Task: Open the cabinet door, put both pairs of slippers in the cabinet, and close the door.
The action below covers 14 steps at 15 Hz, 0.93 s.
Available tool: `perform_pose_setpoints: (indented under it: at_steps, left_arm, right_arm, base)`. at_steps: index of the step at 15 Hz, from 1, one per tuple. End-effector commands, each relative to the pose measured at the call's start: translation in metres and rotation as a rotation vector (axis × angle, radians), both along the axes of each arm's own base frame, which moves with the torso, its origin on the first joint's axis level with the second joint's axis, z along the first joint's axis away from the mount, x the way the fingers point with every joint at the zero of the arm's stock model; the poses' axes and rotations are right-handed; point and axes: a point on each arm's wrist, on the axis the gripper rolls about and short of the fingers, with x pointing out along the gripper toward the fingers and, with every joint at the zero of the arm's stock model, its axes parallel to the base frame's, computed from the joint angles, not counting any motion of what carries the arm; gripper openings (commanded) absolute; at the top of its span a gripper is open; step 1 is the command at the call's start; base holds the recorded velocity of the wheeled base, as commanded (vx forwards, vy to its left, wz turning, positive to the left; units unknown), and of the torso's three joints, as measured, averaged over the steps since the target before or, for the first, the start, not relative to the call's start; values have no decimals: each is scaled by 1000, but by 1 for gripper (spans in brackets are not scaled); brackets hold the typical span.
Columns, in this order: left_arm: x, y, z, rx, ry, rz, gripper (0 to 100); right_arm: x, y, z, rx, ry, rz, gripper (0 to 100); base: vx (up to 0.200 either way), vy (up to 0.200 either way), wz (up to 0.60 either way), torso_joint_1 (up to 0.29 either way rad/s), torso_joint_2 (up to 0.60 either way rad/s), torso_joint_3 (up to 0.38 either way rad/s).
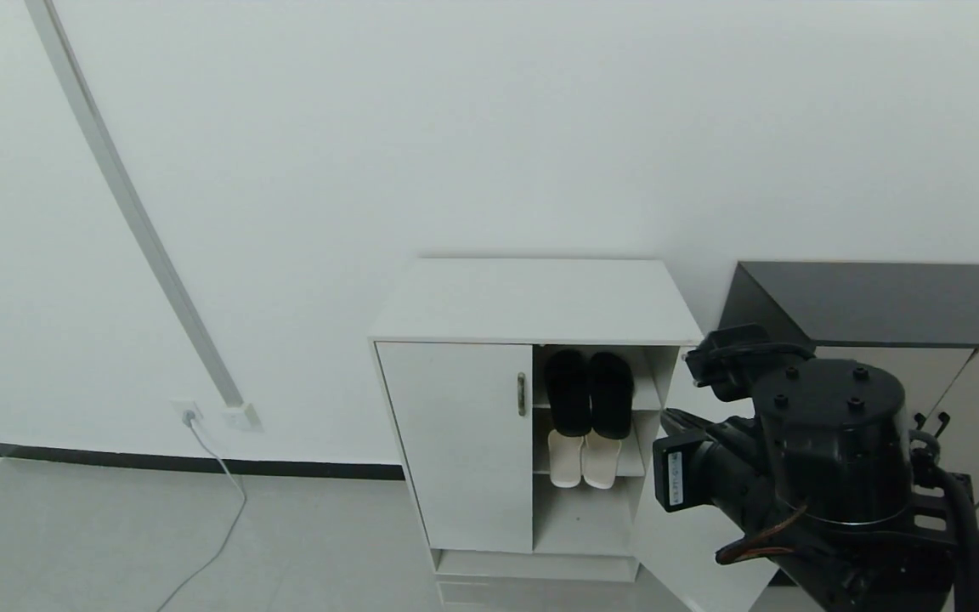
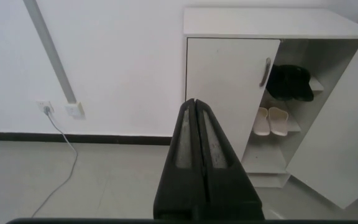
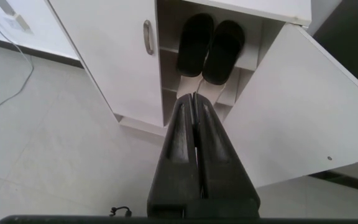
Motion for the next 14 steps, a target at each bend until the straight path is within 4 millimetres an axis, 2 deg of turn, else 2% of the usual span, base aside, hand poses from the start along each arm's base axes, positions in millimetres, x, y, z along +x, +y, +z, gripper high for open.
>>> perform_pose_setpoints:
  at_steps: [1,9,14]
  left_arm:
    - [0,0,0,0,1,1,0]
    - [0,0,0,1,1,1,0]
    - [0,0,0,1,1,1,0]
  right_arm:
    - [2,1,-2,-7,5,-2,0]
    - [8,-3,-2,-15,1,-22,0]
    - [24,-9,-4,-16,11,-60,0]
  base:
    - [0,0,0,0,0,0]
    - [0,0,-600,6,2,1]
    - [0,0,0,0,0,0]
